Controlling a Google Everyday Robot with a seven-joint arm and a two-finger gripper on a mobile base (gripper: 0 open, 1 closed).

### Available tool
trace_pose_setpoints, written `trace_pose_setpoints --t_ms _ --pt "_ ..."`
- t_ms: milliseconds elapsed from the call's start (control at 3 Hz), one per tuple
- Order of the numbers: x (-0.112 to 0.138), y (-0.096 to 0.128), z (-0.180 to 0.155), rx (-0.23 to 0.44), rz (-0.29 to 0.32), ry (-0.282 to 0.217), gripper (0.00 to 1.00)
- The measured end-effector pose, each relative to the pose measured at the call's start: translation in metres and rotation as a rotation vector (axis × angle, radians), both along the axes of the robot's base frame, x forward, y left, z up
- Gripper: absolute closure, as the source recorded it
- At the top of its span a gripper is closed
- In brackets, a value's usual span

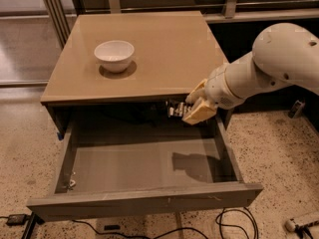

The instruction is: Place rxbar chocolate into top drawer

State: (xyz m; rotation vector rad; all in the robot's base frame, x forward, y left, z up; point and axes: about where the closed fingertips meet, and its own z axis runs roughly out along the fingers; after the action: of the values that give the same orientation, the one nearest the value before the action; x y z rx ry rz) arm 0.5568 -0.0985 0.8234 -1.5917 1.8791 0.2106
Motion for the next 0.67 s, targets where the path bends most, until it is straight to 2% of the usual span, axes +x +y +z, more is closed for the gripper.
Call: trace_pose_setpoints --t_ms 333,667 --pt "-0.018 0.036 -0.038 0.023 0.067 0.03 1.0" --pt "-0.027 0.057 -0.067 0.051 0.084 0.047 1.0"
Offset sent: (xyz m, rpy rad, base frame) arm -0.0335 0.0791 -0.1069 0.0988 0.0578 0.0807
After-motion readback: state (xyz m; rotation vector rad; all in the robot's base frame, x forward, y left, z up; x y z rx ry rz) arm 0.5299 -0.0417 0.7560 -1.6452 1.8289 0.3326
